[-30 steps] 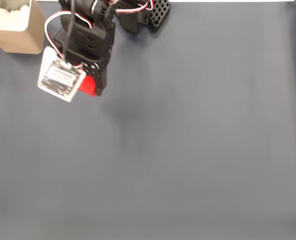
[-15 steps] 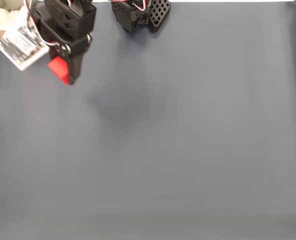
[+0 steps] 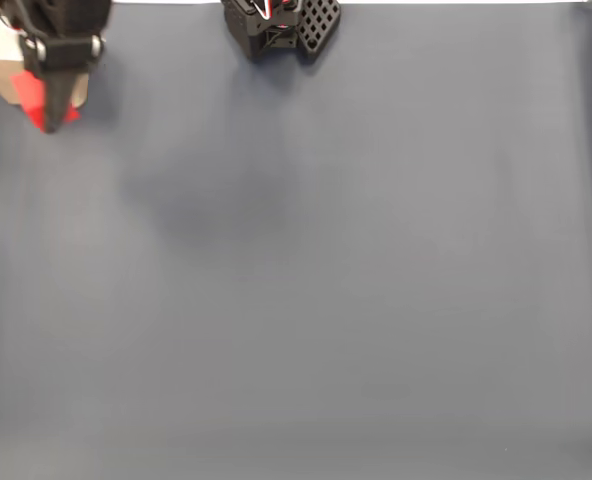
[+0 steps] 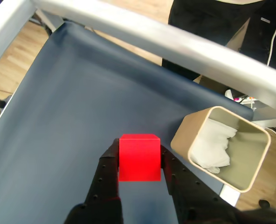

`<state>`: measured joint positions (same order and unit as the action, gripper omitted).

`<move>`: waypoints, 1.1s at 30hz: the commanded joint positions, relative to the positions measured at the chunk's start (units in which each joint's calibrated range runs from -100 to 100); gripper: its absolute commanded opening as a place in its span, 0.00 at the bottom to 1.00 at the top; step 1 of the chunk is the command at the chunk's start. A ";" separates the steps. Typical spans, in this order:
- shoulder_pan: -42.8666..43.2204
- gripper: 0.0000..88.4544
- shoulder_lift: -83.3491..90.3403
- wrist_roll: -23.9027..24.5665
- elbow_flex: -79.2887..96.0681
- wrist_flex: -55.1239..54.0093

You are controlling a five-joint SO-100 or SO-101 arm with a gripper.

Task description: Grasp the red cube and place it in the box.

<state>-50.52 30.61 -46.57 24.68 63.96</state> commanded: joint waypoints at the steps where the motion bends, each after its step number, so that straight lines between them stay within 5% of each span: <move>1: -2.89 0.00 -0.02 0.63 -4.25 0.22; 33: -19.37 0.00 -2.36 2.59 -6.89 -2.81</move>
<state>-68.84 28.01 -44.27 21.07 62.53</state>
